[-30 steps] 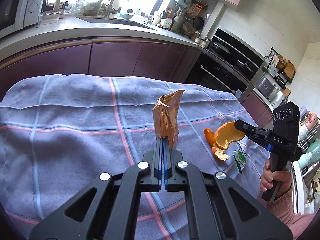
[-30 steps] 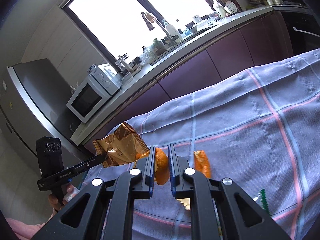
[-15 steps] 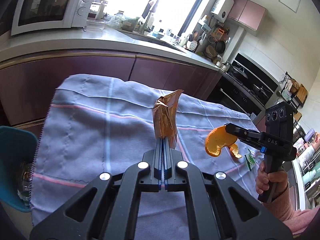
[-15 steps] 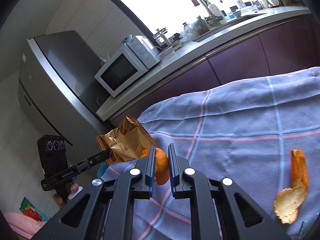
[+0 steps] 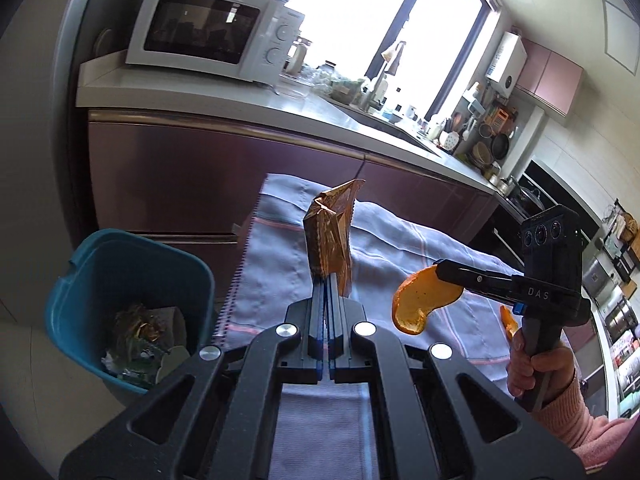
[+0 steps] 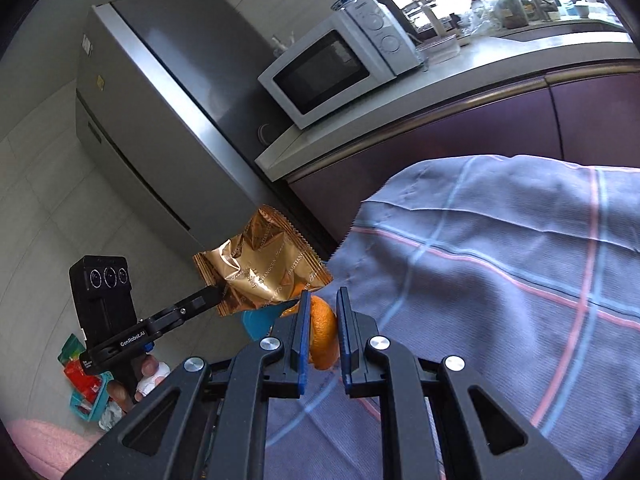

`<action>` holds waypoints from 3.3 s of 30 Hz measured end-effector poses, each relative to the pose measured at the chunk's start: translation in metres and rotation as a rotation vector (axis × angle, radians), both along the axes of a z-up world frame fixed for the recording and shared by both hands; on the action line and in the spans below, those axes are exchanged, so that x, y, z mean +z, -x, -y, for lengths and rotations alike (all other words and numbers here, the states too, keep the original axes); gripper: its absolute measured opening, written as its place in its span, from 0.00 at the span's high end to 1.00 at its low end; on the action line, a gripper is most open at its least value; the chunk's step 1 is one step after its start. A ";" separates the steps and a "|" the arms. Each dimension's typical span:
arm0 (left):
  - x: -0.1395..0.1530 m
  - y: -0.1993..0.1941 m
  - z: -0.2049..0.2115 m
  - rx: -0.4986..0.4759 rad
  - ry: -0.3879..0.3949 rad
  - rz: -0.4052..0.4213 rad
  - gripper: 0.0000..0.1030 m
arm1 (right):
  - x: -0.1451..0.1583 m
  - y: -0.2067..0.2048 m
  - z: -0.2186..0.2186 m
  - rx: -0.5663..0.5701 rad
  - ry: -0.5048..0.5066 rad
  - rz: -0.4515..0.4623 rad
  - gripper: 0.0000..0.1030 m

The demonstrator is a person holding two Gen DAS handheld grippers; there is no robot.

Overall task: Collect trash
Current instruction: 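Carry the wrapper and orange peel to the teal bin and release both, then return both tools open over the table toward the last peel and wrapper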

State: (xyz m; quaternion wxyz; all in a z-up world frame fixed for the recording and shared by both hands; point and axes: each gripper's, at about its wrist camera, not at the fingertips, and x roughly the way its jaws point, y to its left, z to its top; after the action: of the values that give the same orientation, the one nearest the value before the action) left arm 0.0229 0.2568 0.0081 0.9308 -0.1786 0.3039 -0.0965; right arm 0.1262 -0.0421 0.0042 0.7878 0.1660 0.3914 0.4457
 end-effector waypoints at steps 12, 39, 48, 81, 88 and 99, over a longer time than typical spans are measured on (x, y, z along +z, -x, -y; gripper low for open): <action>-0.020 0.018 -0.078 0.204 -0.006 -0.042 0.98 | -0.011 -0.021 -0.097 0.159 0.022 -0.051 0.89; -0.125 -0.031 -0.141 0.282 0.056 -0.279 0.97 | -0.065 -0.036 -0.217 0.220 0.297 -0.070 0.83; -0.143 -0.041 -0.129 0.285 0.041 -0.318 0.97 | -0.063 -0.031 -0.197 0.220 0.269 -0.063 0.78; -0.049 -0.050 0.184 -0.394 -0.147 -0.012 0.50 | 0.007 0.091 0.184 -0.490 0.292 0.129 0.51; -0.057 -0.045 0.277 -0.592 -0.164 -0.030 0.50 | -0.008 0.119 0.276 -0.711 0.297 0.083 0.49; -0.066 -0.047 0.348 -0.710 -0.201 -0.055 0.50 | -0.037 0.146 0.343 -0.879 0.281 -0.003 0.49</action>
State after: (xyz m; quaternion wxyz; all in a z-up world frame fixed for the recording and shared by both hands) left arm 0.0703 -0.0913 -0.0581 0.8438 0.0279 0.3797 -0.3781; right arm -0.0201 -0.3849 -0.0326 0.9163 0.2083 0.3418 0.0118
